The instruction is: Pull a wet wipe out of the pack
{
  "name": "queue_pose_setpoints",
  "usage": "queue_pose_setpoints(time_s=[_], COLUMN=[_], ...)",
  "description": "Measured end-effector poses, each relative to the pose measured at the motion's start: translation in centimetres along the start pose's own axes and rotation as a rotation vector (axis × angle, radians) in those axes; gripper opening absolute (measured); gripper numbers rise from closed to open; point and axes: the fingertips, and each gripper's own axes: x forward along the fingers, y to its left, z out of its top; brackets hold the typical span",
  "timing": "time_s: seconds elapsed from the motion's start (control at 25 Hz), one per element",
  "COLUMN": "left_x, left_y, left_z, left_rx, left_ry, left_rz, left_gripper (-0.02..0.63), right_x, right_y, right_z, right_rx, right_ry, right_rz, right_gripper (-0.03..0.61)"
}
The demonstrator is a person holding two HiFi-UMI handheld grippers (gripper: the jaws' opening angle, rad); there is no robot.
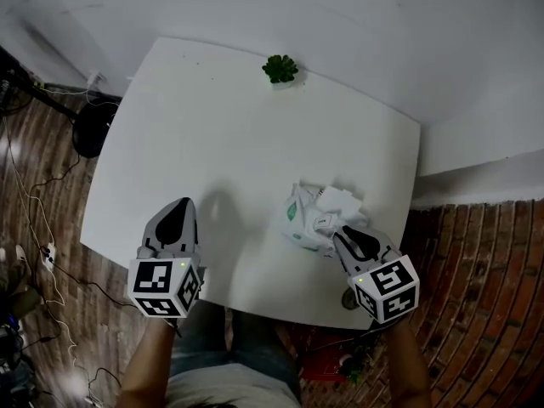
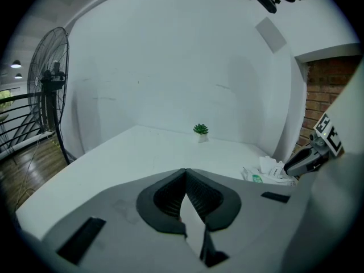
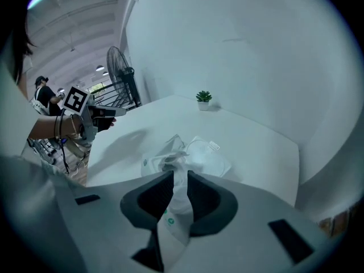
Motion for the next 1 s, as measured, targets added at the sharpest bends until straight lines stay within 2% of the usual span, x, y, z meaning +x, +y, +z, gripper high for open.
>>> queue_pose_setpoints(time_s=[0.68, 1.0], left_x=[-0.1, 0.2], left_y=[2.3, 2.7], left_z=[-0.7, -0.5], left_rx=[-0.061, -0.064], left_ry=[-0.003, -0.006], left_rz=[0.073, 0.078], left_gripper=[0.000, 0.000], right_x=[2.2, 2.8], right_y=[0.1, 0.2], right_z=[-0.5, -1.0], right_rx=[-0.050, -0.073], right_ry=[0.153, 0.199], right_rz=[0.111, 0.106], right_gripper=[0.066, 0.039])
